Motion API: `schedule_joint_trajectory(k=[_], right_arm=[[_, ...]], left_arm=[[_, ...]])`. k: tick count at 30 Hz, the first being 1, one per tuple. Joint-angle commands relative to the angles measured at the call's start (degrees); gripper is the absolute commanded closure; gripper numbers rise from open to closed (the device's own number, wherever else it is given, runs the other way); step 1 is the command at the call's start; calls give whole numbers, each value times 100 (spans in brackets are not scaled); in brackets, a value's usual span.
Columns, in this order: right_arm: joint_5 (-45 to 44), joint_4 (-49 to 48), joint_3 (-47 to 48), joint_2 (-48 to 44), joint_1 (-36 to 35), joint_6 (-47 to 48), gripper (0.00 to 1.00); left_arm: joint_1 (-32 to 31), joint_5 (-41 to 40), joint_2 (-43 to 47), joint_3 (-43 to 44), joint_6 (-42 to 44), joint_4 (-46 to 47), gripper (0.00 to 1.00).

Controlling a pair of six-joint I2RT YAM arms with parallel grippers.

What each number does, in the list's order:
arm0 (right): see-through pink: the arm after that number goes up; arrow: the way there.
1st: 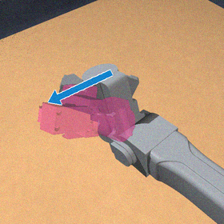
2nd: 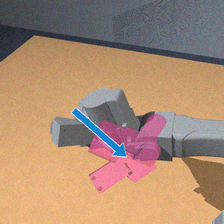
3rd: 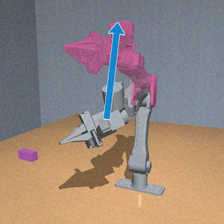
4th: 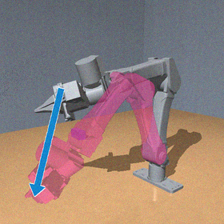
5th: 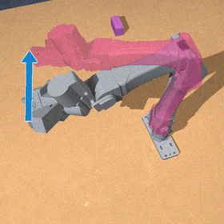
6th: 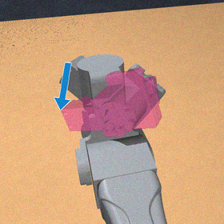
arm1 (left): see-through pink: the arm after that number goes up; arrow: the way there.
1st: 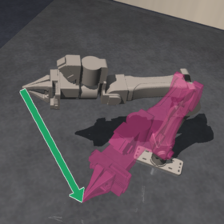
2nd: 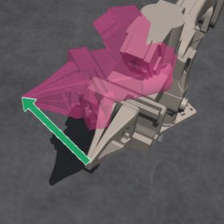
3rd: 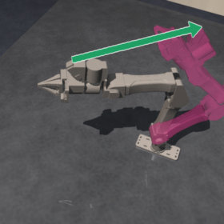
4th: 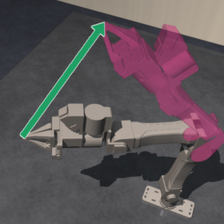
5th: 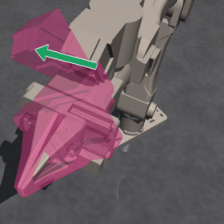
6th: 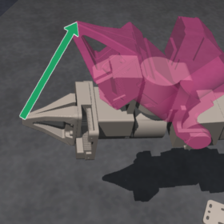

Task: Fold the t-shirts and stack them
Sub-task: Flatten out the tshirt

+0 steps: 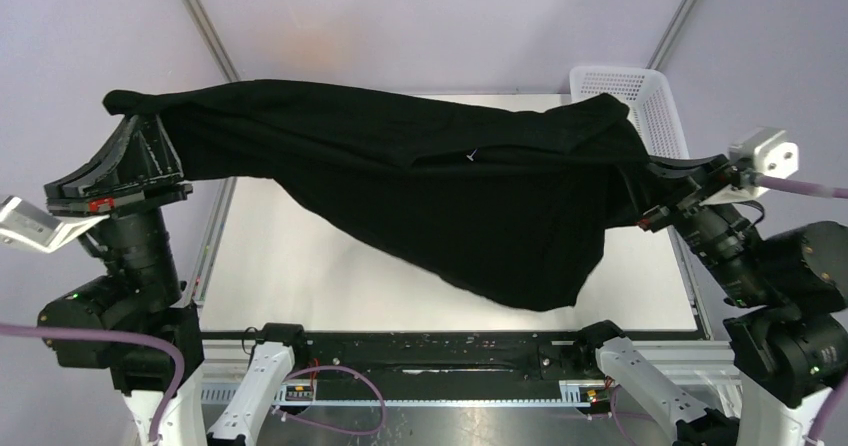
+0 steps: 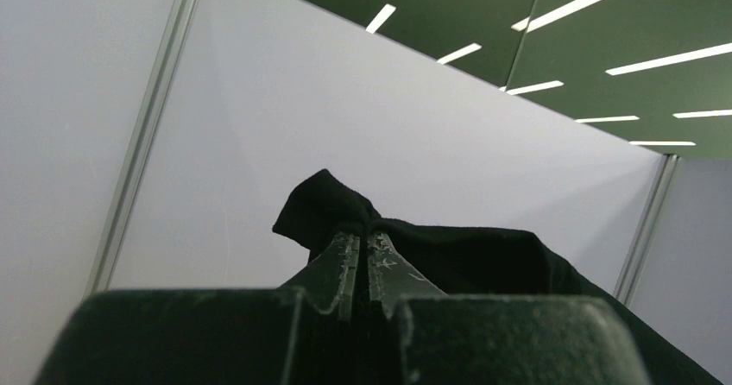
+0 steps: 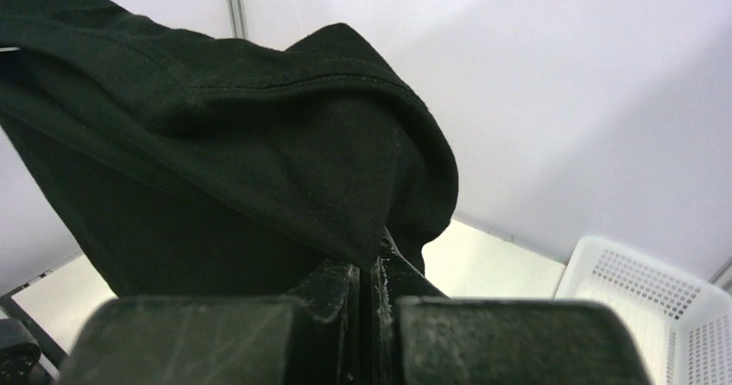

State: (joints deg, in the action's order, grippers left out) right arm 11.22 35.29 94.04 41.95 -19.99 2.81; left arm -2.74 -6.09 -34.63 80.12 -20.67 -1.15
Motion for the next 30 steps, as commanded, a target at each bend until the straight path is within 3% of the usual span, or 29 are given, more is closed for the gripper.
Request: schedule_joint_trajectory(k=[1,8,15,18,21,22,23,24,25,27,28,30], right_arm=[[-89,146,553,334,0,101,100],[-1145,0,745,1168,-1,139,100],[-2560,-266,769,2959,66,129,100],[-2297,-625,520,3964,268,-189,100],[-1571,-950,487,5240,474,-751,96],[-1299,-1072,578,5676,529,-891,90],[-1219,-1134,711,6139,565,-1062,79],[-1193,-1055,932,6552,573,-1170,63],[-1188,-927,1195,6965,580,-1254,42],[-1294,-591,1609,7480,583,-1503,12],[-1303,-549,1664,7568,574,-1540,2],[-1189,-622,1533,7506,580,-1557,1]], left_arm=[[11,75,-360,470,216,313,100],[11,-275,-1442,968,38,-99,100],[17,-1465,-3388,738,-353,-804,100],[26,-1452,-4396,456,-716,-1177,99],[28,-1525,-5387,208,-1012,-1494,84],[28,-1603,-5731,201,-1078,-1642,74],[28,-1673,-6007,293,-1154,-1858,55],[28,-1684,-6273,410,-1222,-2143,39],[28,-1643,-6455,494,-1236,-2326,30],[28,-1473,-6508,432,-1256,-2363,4],[24,-1306,-6420,300,-1263,-2214,2],[19,-774,-6217,-90,-1240,-1778,1]])
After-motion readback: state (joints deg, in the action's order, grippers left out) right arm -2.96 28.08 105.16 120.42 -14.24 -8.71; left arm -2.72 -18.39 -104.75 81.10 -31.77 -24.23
